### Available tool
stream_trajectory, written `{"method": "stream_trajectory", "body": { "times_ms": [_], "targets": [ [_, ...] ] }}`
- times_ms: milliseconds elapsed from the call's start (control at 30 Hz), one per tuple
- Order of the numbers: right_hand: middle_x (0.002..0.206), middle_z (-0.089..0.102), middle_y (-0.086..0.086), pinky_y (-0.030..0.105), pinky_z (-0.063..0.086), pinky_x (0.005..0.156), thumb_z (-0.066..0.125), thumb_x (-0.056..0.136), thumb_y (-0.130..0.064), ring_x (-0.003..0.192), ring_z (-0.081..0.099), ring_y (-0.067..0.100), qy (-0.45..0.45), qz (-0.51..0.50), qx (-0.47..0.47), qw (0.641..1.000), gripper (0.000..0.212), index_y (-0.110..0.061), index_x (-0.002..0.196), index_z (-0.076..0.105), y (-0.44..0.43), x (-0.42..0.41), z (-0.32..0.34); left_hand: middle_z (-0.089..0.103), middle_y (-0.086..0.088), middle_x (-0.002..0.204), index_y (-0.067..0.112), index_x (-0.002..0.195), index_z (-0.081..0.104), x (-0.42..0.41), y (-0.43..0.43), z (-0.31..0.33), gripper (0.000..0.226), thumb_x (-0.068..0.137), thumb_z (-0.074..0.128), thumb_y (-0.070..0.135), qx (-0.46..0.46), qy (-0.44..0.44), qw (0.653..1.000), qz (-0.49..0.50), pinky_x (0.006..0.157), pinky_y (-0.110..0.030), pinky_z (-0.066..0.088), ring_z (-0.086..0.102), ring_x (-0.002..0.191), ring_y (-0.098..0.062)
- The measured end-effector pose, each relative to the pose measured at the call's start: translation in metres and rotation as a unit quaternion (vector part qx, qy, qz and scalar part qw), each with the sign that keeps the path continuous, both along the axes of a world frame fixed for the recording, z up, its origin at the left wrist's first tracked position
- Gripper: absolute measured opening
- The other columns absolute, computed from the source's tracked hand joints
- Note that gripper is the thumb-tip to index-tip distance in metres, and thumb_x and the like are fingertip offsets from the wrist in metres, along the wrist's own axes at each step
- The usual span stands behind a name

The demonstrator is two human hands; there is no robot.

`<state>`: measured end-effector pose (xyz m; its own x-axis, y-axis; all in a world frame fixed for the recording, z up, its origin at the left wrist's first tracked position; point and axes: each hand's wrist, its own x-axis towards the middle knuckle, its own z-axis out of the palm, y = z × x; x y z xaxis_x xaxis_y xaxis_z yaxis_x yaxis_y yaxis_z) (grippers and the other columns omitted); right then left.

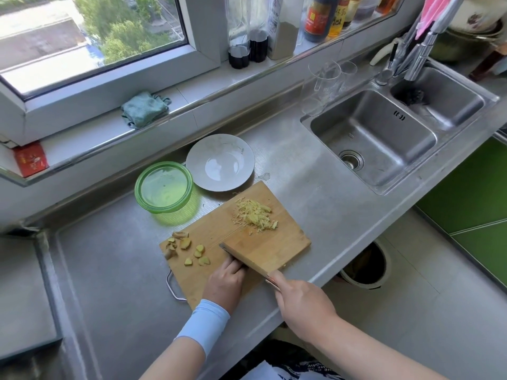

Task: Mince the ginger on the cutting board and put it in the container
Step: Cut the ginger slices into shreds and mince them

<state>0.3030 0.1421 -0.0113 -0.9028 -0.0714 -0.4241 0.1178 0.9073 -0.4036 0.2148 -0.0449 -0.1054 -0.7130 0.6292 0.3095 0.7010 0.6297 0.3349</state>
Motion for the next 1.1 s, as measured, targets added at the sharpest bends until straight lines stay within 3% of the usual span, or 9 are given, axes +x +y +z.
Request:
{"method": "stream_trajectory", "body": {
  "times_ms": [167, 400, 567, 800, 933, 1100],
  "targets": [
    [0.084, 0.062, 0.009, 0.044, 0.049, 0.061, 0.035, 0.105, -0.032, 0.074, 0.058, 0.035, 0.008, 0.001, -0.012, 1.0, 0.015, -0.023, 0.114, 0.042, -0.012, -0.033, -0.008, 0.067, -0.006, 0.087, 0.008, 0.085, 0.074, 0.001, 0.002, -0.001, 0.027, 0.084, 0.048, 0.002, 0.007, -0.009, 1.0, 0.012, 0.058, -0.034, 0.056, 0.059, 0.079, -0.025],
    [0.079, 0.055, -0.001, 0.039, 0.038, 0.057, 0.033, 0.106, -0.029, 0.066, 0.047, 0.028, 0.036, 0.022, -0.003, 0.999, 0.016, -0.024, 0.119, 0.04, -0.008, -0.012, -0.001, 0.071, -0.008, 0.087, 0.009, 0.086, 0.077, 0.004, 0.001, -0.005, 0.028, 0.082, 0.05, 0.007, -0.002, -0.015, 0.999, 0.029, 0.064, -0.034, 0.058, 0.065, 0.083, -0.028],
    [0.074, 0.055, 0.001, 0.038, 0.037, 0.053, 0.033, 0.105, -0.028, 0.063, 0.05, 0.028, 0.012, 0.02, 0.008, 1.0, 0.012, -0.023, 0.114, 0.04, 0.0, -0.004, -0.002, 0.07, -0.008, 0.085, 0.007, 0.081, 0.075, 0.006, 0.005, 0.002, 0.028, 0.084, 0.048, 0.006, 0.015, -0.008, 0.999, 0.035, 0.06, -0.031, 0.057, 0.065, 0.08, -0.027],
    [0.085, 0.062, 0.005, 0.037, 0.035, 0.055, 0.035, 0.105, -0.029, 0.066, 0.047, 0.029, 0.017, 0.024, -0.006, 1.0, 0.01, -0.023, 0.111, 0.039, -0.007, -0.019, -0.004, 0.069, -0.008, 0.085, 0.007, 0.082, 0.076, 0.007, 0.004, -0.002, 0.028, 0.087, 0.048, 0.008, 0.01, 0.013, 0.999, 0.039, 0.063, -0.032, 0.055, 0.062, 0.079, -0.027],
    [0.079, 0.059, 0.001, 0.038, 0.039, 0.056, 0.034, 0.105, -0.028, 0.065, 0.052, 0.025, 0.017, 0.019, -0.007, 1.0, 0.013, -0.026, 0.117, 0.038, 0.004, 0.005, -0.002, 0.071, -0.011, 0.085, 0.006, 0.077, 0.076, 0.008, 0.006, 0.002, 0.029, 0.083, 0.047, 0.007, 0.011, 0.026, 0.999, 0.046, 0.059, -0.032, 0.058, 0.066, 0.082, -0.028],
    [0.085, 0.062, 0.003, 0.038, 0.043, 0.059, 0.032, 0.106, -0.029, 0.071, 0.056, 0.027, 0.007, 0.02, 0.006, 1.0, 0.016, -0.024, 0.12, 0.038, -0.001, -0.004, -0.006, 0.069, -0.01, 0.084, 0.006, 0.076, 0.074, 0.01, 0.006, -0.002, 0.029, 0.087, 0.047, 0.007, 0.017, 0.021, 0.998, 0.053, 0.054, -0.034, 0.056, 0.063, 0.08, -0.028]
  ]
}}
